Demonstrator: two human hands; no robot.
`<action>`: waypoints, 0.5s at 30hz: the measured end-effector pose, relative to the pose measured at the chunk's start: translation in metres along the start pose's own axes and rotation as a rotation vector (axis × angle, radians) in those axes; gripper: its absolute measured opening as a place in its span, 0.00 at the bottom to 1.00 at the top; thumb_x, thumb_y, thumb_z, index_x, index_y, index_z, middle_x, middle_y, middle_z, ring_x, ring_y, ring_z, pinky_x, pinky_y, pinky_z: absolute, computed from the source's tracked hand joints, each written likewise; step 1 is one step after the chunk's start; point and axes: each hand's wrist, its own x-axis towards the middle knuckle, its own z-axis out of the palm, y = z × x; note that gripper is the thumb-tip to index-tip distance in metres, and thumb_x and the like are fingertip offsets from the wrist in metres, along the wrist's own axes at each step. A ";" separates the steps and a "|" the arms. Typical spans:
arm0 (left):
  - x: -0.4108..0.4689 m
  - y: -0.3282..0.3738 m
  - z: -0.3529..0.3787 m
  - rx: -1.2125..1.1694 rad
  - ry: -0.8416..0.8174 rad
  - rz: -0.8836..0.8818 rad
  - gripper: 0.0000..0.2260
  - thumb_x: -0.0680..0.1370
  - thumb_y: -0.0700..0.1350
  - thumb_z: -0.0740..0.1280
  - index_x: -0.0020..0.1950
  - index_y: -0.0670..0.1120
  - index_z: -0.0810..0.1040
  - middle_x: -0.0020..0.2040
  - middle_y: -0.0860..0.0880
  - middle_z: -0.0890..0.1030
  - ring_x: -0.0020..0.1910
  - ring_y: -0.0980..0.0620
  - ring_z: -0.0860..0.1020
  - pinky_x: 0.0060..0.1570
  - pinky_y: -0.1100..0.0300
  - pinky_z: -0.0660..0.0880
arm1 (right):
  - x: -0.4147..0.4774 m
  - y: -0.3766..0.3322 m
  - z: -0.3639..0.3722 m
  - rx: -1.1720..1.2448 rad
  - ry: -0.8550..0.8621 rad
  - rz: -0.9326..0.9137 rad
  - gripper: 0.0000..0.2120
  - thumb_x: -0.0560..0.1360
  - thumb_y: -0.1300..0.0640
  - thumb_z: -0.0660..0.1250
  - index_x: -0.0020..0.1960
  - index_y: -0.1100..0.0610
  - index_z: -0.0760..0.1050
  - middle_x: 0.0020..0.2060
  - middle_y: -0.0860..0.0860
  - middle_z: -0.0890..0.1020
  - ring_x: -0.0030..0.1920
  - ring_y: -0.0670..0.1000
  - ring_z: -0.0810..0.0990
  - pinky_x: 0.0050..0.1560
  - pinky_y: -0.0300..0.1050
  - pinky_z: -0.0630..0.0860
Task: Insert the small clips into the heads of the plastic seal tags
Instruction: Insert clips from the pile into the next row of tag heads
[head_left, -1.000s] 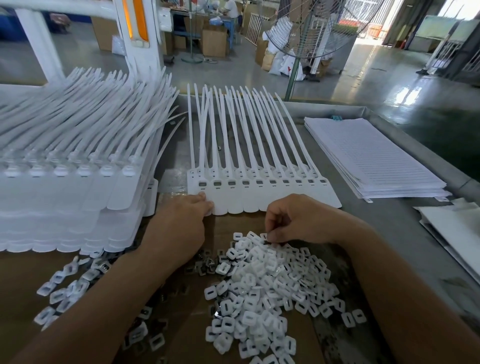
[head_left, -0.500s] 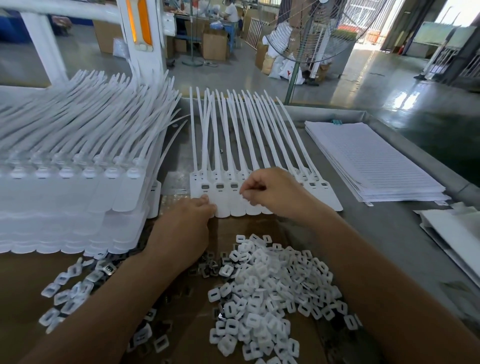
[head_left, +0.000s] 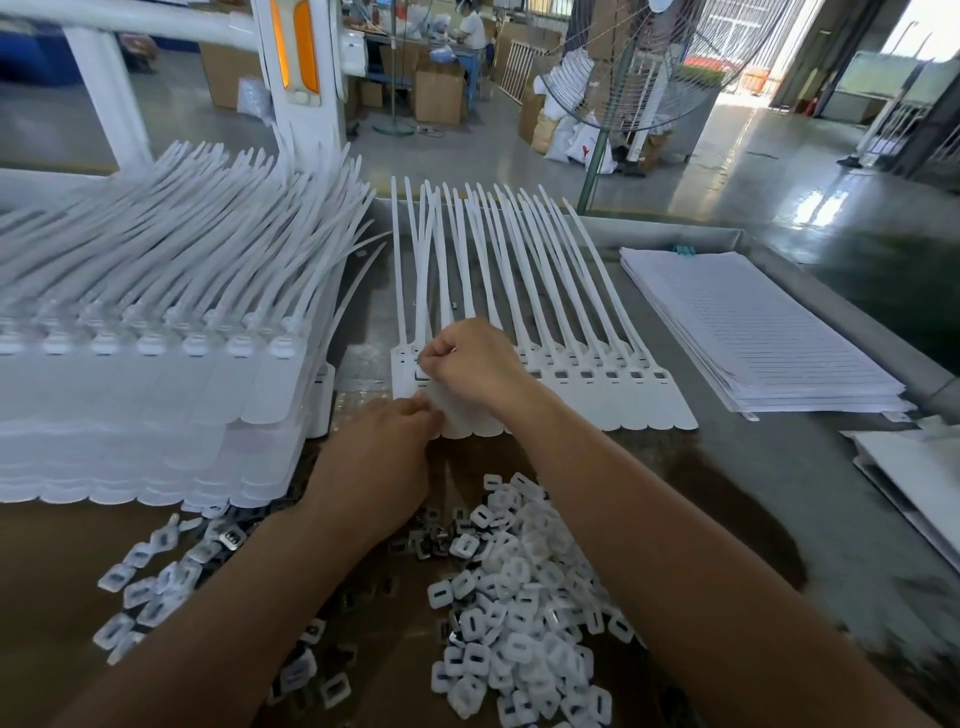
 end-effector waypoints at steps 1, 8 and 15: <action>0.000 0.000 0.000 0.001 -0.002 0.001 0.16 0.74 0.37 0.58 0.59 0.47 0.77 0.60 0.48 0.76 0.57 0.49 0.73 0.56 0.54 0.72 | 0.001 0.001 0.001 -0.010 0.003 0.000 0.09 0.75 0.61 0.64 0.48 0.65 0.80 0.50 0.57 0.82 0.49 0.52 0.80 0.48 0.47 0.76; 0.000 0.001 -0.001 0.003 -0.005 0.003 0.16 0.74 0.37 0.59 0.58 0.45 0.78 0.59 0.47 0.77 0.56 0.47 0.74 0.54 0.55 0.71 | 0.000 0.004 0.007 -0.038 0.055 -0.042 0.06 0.74 0.61 0.65 0.45 0.56 0.82 0.47 0.48 0.83 0.49 0.47 0.77 0.43 0.38 0.67; 0.000 0.003 -0.002 0.016 -0.007 0.011 0.15 0.74 0.37 0.58 0.57 0.45 0.78 0.59 0.46 0.78 0.55 0.46 0.75 0.54 0.54 0.72 | -0.001 0.008 0.007 0.072 0.092 -0.040 0.07 0.73 0.62 0.68 0.45 0.53 0.82 0.47 0.46 0.83 0.49 0.44 0.77 0.50 0.41 0.74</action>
